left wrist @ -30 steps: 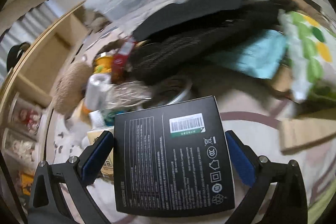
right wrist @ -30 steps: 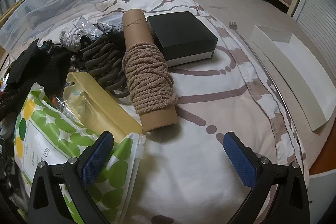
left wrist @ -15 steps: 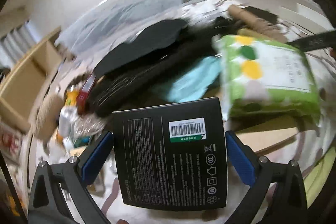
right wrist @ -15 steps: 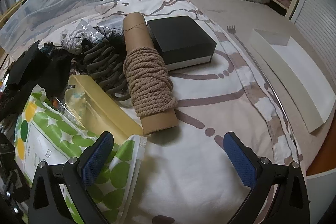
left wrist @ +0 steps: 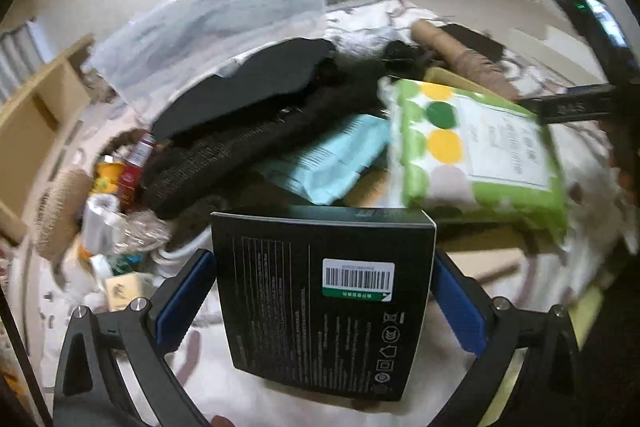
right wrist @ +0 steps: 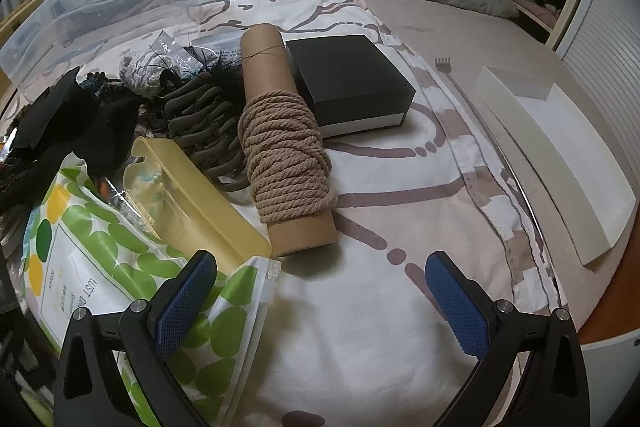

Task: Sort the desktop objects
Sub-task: 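Grasp the black charger box with the left tool while the right tool holds the green bag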

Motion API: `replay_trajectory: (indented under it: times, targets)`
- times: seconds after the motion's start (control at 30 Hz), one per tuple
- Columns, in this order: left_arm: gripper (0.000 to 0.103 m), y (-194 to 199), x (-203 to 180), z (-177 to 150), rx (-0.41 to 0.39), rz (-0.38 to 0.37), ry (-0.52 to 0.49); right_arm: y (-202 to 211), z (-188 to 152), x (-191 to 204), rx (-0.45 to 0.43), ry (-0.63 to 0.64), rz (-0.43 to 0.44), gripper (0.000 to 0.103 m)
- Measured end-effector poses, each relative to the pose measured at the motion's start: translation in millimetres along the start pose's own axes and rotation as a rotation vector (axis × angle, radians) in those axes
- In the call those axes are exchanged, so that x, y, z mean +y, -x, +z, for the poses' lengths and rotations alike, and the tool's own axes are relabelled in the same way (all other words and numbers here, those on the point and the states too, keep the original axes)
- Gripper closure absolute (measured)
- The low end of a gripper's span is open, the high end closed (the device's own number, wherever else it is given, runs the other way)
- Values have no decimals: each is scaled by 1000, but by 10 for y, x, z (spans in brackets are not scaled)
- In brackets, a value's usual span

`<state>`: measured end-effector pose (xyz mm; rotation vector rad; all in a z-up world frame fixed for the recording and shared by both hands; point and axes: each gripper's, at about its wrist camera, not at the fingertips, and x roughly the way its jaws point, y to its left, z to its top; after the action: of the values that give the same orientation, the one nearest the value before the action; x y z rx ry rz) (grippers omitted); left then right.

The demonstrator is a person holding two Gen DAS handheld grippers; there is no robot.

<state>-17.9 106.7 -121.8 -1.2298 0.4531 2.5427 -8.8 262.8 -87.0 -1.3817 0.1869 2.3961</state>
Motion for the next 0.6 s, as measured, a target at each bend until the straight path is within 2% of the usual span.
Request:
replay_trajectory:
  times: [0.13, 0.23, 0.43, 0.6]
  targets:
    - [0, 60, -60, -4, 6, -104, -2, -10, -9, -1, 5, -8, 5, 0]
    - [0, 52, -185, -6, 10, -142, -40, -11, -10, 4, 4, -6, 2, 0]
    - [0, -33, -411, -36, 2, -103, -123, 3, 2, -3, -6, -9, 12, 0]
    - [0, -50, -359, 41, -26, -116, -66, -11, 4, -11, 3, -7, 14, 0]
